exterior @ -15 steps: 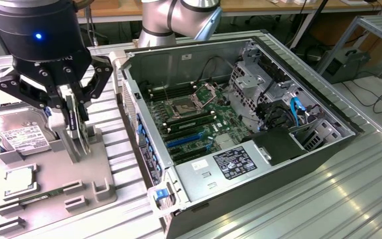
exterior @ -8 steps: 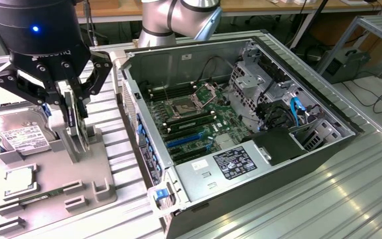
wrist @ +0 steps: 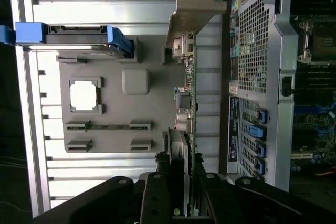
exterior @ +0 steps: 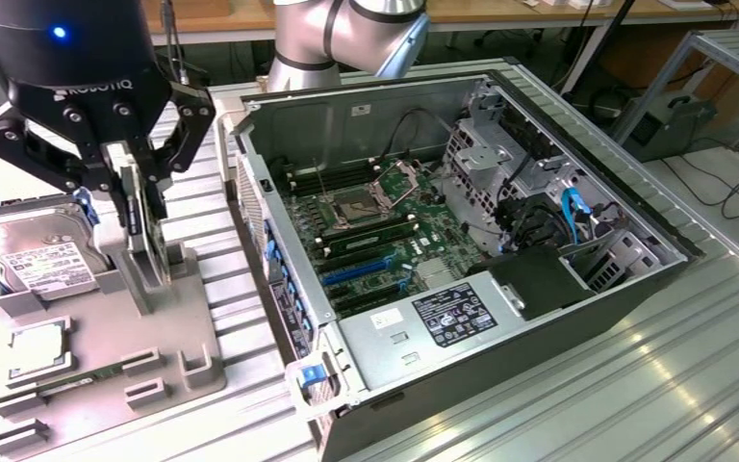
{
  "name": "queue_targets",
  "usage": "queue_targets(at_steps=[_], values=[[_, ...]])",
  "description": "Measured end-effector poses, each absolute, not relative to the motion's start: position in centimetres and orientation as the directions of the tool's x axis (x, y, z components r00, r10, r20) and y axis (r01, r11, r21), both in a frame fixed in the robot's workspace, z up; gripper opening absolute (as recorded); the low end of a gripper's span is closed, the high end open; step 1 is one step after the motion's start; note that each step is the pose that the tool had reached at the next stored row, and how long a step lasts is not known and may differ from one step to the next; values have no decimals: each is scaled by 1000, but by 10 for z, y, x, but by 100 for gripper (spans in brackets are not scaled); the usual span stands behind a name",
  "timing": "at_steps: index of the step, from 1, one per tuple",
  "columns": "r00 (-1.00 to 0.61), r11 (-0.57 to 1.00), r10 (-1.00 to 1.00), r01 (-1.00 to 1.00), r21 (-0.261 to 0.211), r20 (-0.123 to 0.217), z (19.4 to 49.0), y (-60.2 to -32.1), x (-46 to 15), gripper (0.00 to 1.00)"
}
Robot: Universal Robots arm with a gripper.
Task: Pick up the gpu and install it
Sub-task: 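Pick up the gpu and move the gpu toward the slot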
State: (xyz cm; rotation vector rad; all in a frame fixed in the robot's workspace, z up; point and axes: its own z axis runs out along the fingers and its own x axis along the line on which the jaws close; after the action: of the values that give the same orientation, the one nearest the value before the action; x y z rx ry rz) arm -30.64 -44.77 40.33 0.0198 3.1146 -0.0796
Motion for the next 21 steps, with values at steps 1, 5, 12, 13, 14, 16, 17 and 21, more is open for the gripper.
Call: queue_targets(at_steps=[1,5,12,13,14,16,17,21], values=[[-1000,999,12,13,-51,-26,405,-448,-306,27],[-1000,999,12,13,-51,-26,413,-448,-306,27],[-1000,999,12,13,-51,-26,426,-448,-306,27],[-1000,999,12,13,-51,-26,428,-448,-306,27],[-1000,999,12,13,-51,-26,430,-448,-306,27],[-1000,999,12,13,-51,-26,433,-448,-306,27],[-1000,999,12,13,-51,-26,434,-448,-306,27],[-1000,999,12,13,-51,-26,441,-448,-306,27]])
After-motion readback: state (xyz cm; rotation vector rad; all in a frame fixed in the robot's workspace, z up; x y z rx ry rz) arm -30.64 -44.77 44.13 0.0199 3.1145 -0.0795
